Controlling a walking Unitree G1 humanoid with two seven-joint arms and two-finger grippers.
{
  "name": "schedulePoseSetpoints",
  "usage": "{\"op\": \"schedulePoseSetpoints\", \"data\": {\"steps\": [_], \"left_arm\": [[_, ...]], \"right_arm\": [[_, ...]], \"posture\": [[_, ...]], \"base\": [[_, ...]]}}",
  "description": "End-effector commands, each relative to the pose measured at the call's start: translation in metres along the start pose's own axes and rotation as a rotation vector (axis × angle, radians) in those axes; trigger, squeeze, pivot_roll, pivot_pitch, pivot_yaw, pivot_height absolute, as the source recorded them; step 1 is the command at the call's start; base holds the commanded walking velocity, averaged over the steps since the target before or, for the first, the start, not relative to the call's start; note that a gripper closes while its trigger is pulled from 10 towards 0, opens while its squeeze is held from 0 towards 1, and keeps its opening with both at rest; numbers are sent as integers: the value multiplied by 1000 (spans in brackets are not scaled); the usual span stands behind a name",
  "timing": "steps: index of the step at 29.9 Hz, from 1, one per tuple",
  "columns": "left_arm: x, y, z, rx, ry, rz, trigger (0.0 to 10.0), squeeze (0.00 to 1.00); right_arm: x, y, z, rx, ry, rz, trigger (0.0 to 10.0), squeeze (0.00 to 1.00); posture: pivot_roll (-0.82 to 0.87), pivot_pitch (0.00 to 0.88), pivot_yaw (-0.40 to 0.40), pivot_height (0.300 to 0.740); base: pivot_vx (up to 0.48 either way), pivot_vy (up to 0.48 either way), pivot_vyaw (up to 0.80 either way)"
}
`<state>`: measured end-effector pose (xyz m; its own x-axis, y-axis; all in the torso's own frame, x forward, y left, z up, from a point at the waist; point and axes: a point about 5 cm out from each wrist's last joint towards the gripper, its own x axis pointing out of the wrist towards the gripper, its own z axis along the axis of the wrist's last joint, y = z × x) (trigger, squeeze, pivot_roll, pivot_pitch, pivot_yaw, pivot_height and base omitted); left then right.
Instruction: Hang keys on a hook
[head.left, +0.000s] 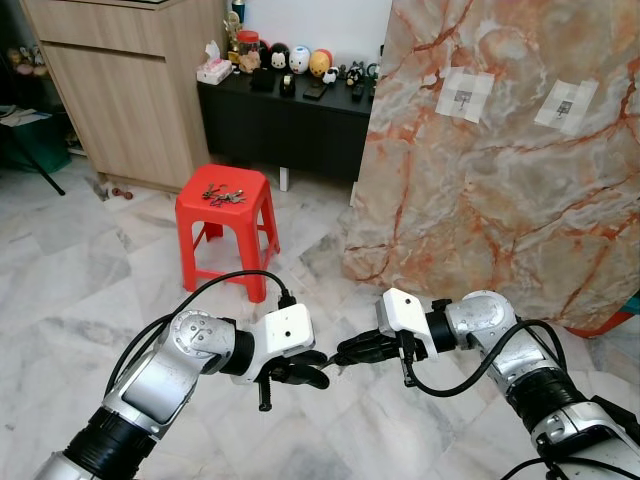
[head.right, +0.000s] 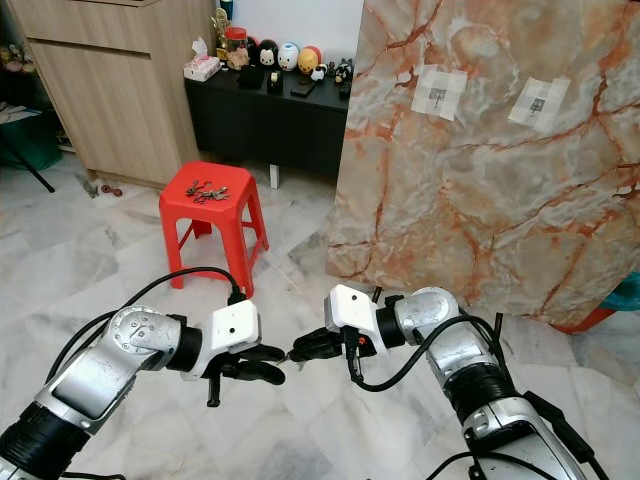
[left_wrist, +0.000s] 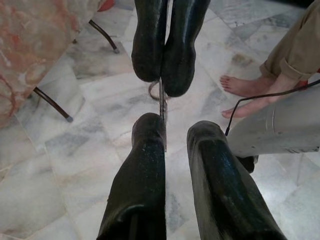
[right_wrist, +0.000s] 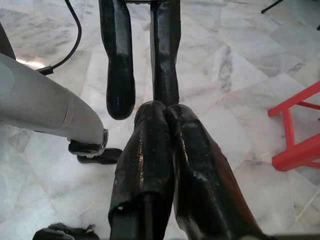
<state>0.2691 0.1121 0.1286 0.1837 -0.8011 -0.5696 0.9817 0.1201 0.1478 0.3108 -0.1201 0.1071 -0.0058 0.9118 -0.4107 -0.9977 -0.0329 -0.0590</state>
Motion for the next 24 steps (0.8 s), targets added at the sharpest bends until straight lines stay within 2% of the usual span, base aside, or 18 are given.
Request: {"op": "schedulePoseSetpoints", "data": {"steps": [1, 2, 3, 4, 5, 6, 7, 8, 9, 10, 11, 16, 17, 18, 19, 24], "left_arm": [[3, -1, 5, 10, -8, -19, 8078, 0], [4, -1, 4, 9, -8, -19, 6784, 0], [5, -2, 4, 6, -8, -18, 7137, 0], [5, -2, 4, 5, -8, -19, 6902, 0], [6, -2, 4, 4, -9, -19, 5216, 0], [6, -2, 4, 2, -10, -20, 4235, 0], [7, -2, 5, 1, -12, -22, 2314, 0], [7, -3, 5, 0, -13, -22, 1569, 0], [8, -3, 5, -1, -15, -22, 39, 0], [8, -3, 5, -2, -15, -21, 39, 0], [8, -3, 5, -3, -15, -20, 549, 0], [9, -4, 4, -4, -10, -24, 510, 0], [10, -5, 4, -5, -9, -27, 2314, 0], [10, -5, 3, -5, -7, -29, 9373, 0], [10, -5, 3, -6, -5, -29, 10000, 0], [11, -3, 0, -8, 4, -2, 10000, 0]], "right_arm": [[-1, -2, 2, -8, -2, -8, 0, 0], [-1, -2, 2, -8, -3, -8, 0, 0], [-1, -2, 2, -8, -4, -9, 0, 0], [-1, -2, 2, -8, -4, -10, 0, 0], [-1, -2, 2, -8, -4, -11, 0, 0], [-1, -2, 2, -9, -4, -11, 0, 0], [-1, -2, 2, -9, -4, -11, 0, 0], [-1, -2, 2, -9, -5, -11, 0, 0], [-1, -2, 2, -9, -4, -12, 0, 0], [-1, -2, 2, -9, -4, -13, 0, 0], [-1, -2, 2, -9, -4, -14, 0, 0], [-1, -2, 2, -9, -4, -16, 0, 0], [-1, -2, 2, -9, -5, -17, 0, 0], [-1, -2, 2, -9, -5, -18, 0, 0], [-1, -2, 2, -9, -6, -18, 0, 0], [-1, -3, 3, -9, -8, -21, 0, 0]], "posture": [[93, 0, -103, 740], [93, 0, -103, 740], [93, 0, -103, 740], [94, 0, -104, 740], [94, 0, -104, 740], [94, 0, -104, 740], [94, 0, -104, 740], [94, 0, -104, 740], [94, 0, -104, 740], [94, 0, -104, 740], [94, 0, -104, 740], [92, 0, -103, 740], [92, 0, -103, 740], [92, 0, -103, 740], [92, 0, -103, 740], [93, 0, -102, 740]], "base": [[0, 0, 0], [0, 0, 0], [0, 0, 0], [0, 0, 0], [0, 0, 0], [0, 0, 0], [0, 0, 0], [0, 0, 0], [0, 0, 0], [0, 0, 0], [0, 0, 0], [0, 0, 0], [0, 0, 0], [0, 0, 0], [0, 0, 0], [0, 0, 0]]}}
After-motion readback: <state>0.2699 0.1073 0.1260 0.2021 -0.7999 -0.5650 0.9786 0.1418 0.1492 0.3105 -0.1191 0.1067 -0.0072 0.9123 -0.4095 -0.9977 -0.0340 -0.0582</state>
